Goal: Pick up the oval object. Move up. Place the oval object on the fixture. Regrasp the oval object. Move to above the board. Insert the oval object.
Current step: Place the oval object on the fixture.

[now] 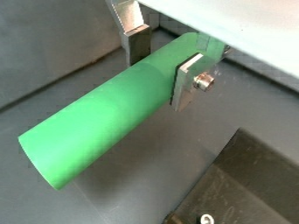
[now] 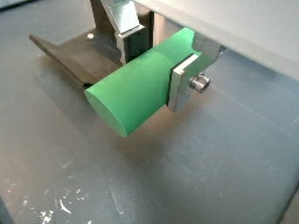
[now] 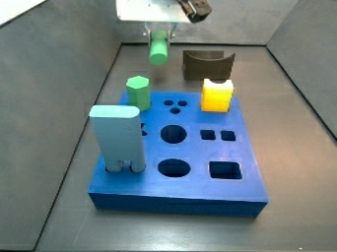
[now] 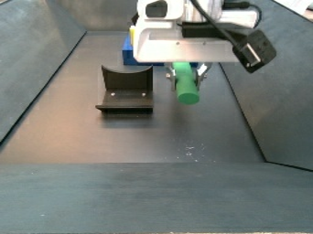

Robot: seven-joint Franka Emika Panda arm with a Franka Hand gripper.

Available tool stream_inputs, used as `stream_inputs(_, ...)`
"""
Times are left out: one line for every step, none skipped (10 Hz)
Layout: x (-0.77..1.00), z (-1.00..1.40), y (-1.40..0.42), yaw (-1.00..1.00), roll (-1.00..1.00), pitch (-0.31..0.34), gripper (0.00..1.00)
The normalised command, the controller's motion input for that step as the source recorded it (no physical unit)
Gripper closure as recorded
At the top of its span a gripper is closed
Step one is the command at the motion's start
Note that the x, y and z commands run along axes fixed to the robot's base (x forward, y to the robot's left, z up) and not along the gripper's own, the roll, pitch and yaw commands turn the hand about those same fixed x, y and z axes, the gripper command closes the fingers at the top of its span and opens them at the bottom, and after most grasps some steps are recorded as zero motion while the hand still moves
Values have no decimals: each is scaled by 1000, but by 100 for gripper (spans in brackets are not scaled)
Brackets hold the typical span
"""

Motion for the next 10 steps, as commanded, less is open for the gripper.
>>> stream_inputs(-12,1000,-3,0,-1,18,100)
stream_inputs(-17,1000,-2,-2,2,20,100)
stream_inputs(-20,1000,-1,-3,4,20,100)
stream_inputs(-26,1000,1,-5,8,22,100)
stream_inputs(-28,1000,3,-6,10,24,100)
stream_inputs(-27,890,6,-7,13,30,100)
stream_inputs(-20,717,9,-9,15,37,100)
stream_inputs(-10,486,11,-11,17,50,100)
stream_inputs(-1,310,13,-12,18,62,100)
stream_inputs(1000,270,190,-217,-66,-164,100)
